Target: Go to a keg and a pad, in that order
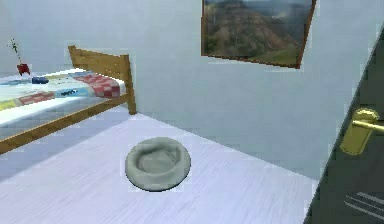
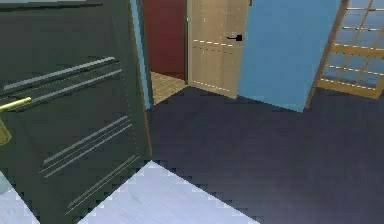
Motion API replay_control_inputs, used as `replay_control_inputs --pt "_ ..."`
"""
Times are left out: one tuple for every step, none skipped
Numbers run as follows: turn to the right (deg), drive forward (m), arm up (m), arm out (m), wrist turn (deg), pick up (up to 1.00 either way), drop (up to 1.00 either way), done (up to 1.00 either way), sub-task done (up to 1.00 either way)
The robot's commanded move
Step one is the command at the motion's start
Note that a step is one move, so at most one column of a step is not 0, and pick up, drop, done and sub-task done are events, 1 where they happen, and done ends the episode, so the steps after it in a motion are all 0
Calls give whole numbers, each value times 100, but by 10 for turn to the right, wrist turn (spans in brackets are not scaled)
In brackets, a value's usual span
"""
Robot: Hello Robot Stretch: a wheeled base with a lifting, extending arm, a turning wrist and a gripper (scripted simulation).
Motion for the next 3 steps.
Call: replay_control_inputs --pt "0 40 0 0 0 0 0 0 0" --pt "-150 0 0 0 0 0 0 0 0" --pt "0 0 0 0 0 0 0 100 0"
